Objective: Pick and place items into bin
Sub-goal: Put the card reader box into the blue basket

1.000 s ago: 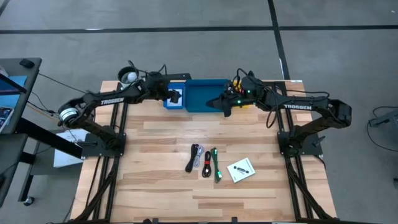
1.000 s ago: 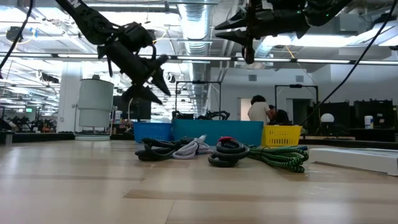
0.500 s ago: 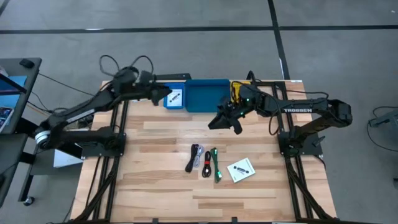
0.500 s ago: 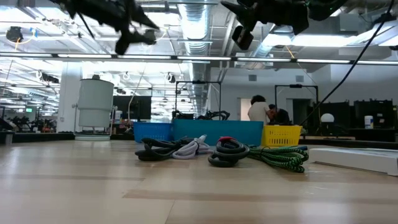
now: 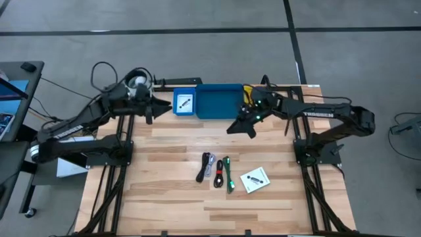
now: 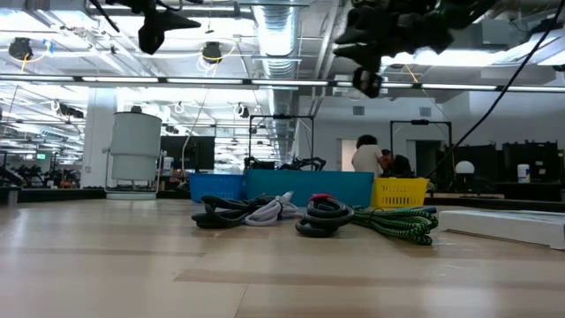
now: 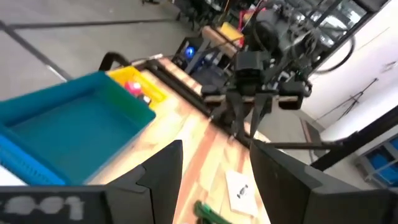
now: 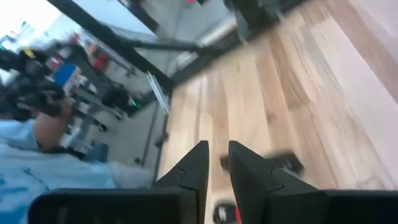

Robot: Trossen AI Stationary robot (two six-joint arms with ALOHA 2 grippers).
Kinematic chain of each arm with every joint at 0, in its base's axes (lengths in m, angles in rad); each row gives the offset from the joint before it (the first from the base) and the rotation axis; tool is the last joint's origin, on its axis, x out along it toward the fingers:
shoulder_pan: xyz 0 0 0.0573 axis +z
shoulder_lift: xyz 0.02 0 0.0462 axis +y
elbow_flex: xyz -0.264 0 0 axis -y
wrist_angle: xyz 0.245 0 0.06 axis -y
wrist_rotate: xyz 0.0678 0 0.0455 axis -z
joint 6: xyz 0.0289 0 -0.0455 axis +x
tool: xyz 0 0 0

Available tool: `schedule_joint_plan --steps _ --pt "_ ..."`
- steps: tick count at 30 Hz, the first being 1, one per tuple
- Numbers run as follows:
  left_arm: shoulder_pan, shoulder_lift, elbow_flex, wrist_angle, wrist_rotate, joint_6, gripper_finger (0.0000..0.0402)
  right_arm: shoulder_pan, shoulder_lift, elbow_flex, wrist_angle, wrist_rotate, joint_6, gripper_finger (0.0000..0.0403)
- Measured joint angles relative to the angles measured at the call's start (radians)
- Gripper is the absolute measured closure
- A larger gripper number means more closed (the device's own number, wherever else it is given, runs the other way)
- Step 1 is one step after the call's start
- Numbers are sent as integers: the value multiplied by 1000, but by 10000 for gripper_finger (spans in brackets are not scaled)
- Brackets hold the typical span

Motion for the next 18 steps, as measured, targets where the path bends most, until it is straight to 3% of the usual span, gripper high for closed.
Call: schedule_joint_plan --steps 3,8,13,18 --pt "-38 3 0 -19 -26 7 224 46 -60 0 -148 113 -35 358" --pt "-89 3 0 -21 -44 55 224 177 -183 1 -418 424 0 373" --pt "-122 5 0 -21 -45 64 224 371 -245 1 -613 710 273 379" --pt "-175 28 0 -19 -22 66 224 571 -222 1 -695 877 580 372"
